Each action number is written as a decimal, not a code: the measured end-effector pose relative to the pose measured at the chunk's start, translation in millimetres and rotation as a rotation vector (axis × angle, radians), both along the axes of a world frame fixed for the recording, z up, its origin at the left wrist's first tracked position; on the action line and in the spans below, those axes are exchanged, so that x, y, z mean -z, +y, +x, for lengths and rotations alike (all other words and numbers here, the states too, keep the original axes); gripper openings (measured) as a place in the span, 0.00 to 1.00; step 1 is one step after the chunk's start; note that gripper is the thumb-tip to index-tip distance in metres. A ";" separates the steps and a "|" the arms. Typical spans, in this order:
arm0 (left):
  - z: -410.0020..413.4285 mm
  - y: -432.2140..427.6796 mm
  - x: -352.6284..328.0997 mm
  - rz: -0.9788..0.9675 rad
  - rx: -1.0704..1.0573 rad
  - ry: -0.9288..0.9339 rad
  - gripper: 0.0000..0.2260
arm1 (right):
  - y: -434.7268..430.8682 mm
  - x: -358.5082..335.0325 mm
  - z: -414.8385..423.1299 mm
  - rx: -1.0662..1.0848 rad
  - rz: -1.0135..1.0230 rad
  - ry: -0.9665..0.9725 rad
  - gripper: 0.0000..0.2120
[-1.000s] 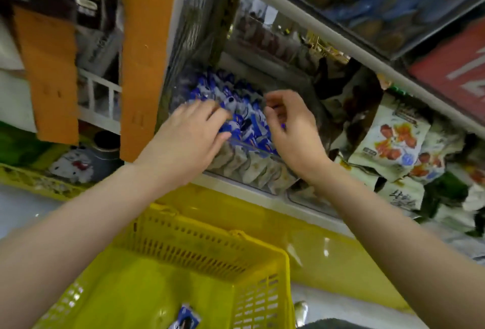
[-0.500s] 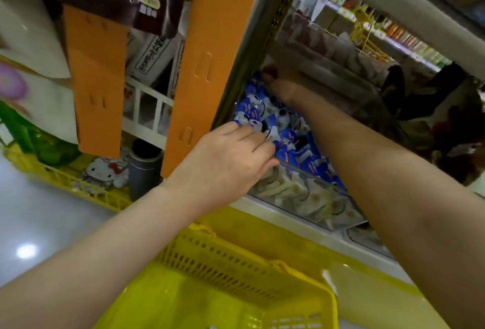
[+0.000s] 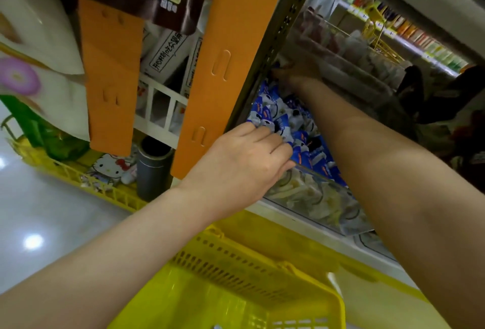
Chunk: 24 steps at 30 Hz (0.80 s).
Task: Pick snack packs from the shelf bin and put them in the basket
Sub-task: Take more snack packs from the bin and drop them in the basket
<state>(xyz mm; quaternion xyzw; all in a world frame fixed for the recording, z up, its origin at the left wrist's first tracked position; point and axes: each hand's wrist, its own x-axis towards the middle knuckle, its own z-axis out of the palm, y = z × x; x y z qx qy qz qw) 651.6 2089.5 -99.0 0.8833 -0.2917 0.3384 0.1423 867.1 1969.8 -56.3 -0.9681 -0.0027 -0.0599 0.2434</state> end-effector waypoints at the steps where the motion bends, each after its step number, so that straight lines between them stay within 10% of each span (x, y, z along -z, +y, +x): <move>1: -1.5 0.1 -1.4 0.012 -0.010 0.017 0.13 | -0.8 -1.4 -3.2 0.037 0.031 -0.048 0.10; 17: -93.8 -10.2 21.6 -0.378 0.070 0.470 0.12 | -55.0 -13.8 -255.9 -0.292 0.184 -0.648 0.09; 24: -124.9 -25.0 59.3 -1.012 0.108 1.041 0.12 | -53.7 53.2 -327.8 -0.366 0.342 -0.350 0.13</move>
